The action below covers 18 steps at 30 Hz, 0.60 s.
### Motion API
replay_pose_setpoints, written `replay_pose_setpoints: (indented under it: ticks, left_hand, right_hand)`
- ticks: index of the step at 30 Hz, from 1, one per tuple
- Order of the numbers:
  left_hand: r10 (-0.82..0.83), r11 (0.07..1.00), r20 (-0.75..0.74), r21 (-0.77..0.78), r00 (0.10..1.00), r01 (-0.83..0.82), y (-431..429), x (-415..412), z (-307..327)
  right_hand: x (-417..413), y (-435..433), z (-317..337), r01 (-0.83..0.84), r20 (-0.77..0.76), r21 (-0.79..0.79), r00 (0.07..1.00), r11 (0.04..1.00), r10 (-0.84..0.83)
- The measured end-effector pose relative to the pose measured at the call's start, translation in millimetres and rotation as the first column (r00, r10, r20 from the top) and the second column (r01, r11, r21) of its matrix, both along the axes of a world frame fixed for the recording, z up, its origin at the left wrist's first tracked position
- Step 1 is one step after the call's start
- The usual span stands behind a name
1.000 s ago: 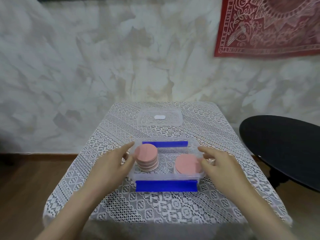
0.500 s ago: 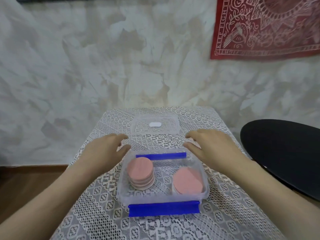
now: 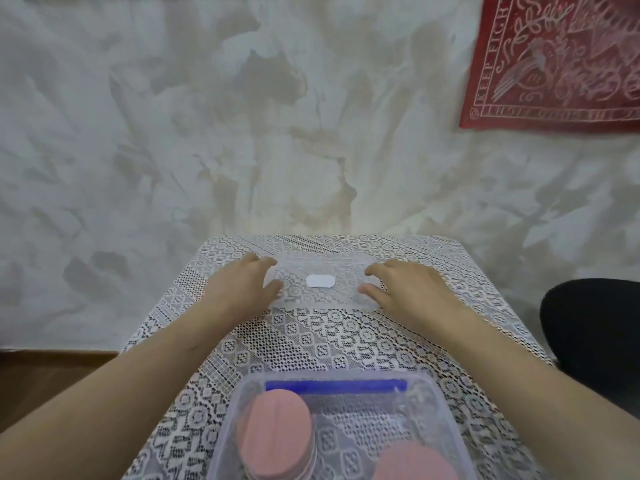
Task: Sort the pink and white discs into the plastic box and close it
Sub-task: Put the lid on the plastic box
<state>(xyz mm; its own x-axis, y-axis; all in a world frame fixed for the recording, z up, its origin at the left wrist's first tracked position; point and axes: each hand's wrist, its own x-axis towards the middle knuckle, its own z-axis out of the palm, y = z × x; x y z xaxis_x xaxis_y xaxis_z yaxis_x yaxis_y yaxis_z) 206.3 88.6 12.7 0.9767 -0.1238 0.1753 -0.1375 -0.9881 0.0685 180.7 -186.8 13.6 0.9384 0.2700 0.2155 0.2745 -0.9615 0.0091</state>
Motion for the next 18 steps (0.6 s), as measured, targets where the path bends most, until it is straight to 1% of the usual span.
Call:
replay_pose_setpoints:
  ticks: [4, 7, 9, 11, 13, 14, 16, 18]
  left_hand:
    - [0.001, 1.0, -0.049, -0.007, 0.999, -0.001, -7, 17, -6]
    - [0.005, 1.0, -0.066, -0.03, 0.998, -0.007, -10, 22, -11]
    - [0.013, 0.999, -0.046, -0.04, 0.999, -0.015, -9, 23, -14]
    - [0.021, 0.997, -0.045, -0.072, 0.999, -0.025, -9, 22, -15]
    - [0.024, 0.989, -0.046, -0.147, 0.999, -0.031, -9, 20, -16]
    - [0.031, 0.974, -0.041, -0.222, 0.999, -0.039, -9, 19, -16]
    - [0.054, 0.914, -0.023, -0.402, 0.998, -0.059, -8, 15, -14]
    - [0.077, 0.856, -0.008, -0.512, 0.997, -0.07, -5, 9, -11]
  right_hand:
    - [24, 0, -13, 0.003, -0.031, 0.021, 1.0, 1.0, -0.002]
    - [36, 0, -17, 0.028, -0.066, 0.088, 0.998, 0.996, -0.023]
    - [41, 1, -18, 0.056, -0.101, 0.16, 0.994, 0.985, -0.04]
    - [45, 3, -19, 0.098, -0.139, 0.296, 0.989, 0.95, -0.058]
    - [47, 4, -18, 0.166, -0.209, 0.442, 0.975, 0.882, -0.079]
    - [48, 4, -20, 0.21, -0.251, 0.523, 0.964, 0.826, -0.087]
    - [48, 1, -21, 0.293, -0.318, 0.66, 0.943, 0.692, -0.096]
    - [45, -3, -20, 0.328, -0.351, 0.746, 0.933, 0.579, -0.076]
